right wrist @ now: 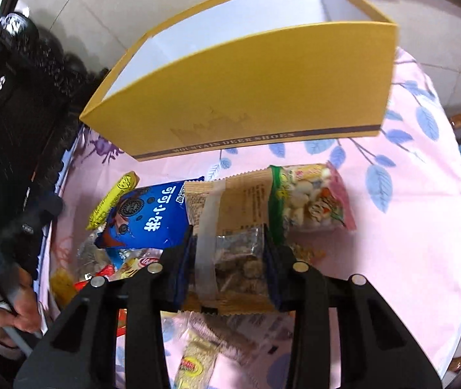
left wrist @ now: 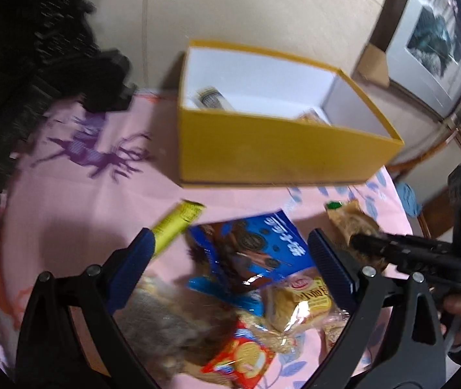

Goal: Organize snacks
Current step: 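Grasp the clear bread bag with the right gripper while the left grasps the blue cookie bag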

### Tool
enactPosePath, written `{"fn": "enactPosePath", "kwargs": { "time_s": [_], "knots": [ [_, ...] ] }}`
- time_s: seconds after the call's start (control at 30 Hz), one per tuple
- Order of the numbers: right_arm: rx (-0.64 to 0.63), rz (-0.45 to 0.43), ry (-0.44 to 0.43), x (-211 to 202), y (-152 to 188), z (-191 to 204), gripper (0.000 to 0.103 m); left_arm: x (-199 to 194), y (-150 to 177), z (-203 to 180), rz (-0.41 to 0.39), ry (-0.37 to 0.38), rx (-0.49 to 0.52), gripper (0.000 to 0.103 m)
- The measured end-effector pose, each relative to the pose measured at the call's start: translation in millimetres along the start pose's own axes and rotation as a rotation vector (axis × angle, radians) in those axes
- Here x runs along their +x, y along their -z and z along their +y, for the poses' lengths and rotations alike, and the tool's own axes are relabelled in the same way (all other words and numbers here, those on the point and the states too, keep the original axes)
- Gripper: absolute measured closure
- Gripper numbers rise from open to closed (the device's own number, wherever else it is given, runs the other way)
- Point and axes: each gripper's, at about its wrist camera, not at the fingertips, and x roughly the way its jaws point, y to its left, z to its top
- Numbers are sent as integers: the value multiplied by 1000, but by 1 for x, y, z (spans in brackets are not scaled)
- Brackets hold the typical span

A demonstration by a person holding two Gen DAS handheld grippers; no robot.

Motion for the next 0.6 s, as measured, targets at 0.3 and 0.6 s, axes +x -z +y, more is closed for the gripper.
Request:
{"fn": "enactPosePath", "kwargs": {
  "time_s": [0.3, 0.6],
  "knots": [
    [64, -12, -20, -12, 9, 2, 64, 75, 9, -14, 205, 48, -44, 6],
    [79, -7, -20, -13, 15, -6, 64, 90, 7, -16, 202, 46, -37, 35]
  ]
}}
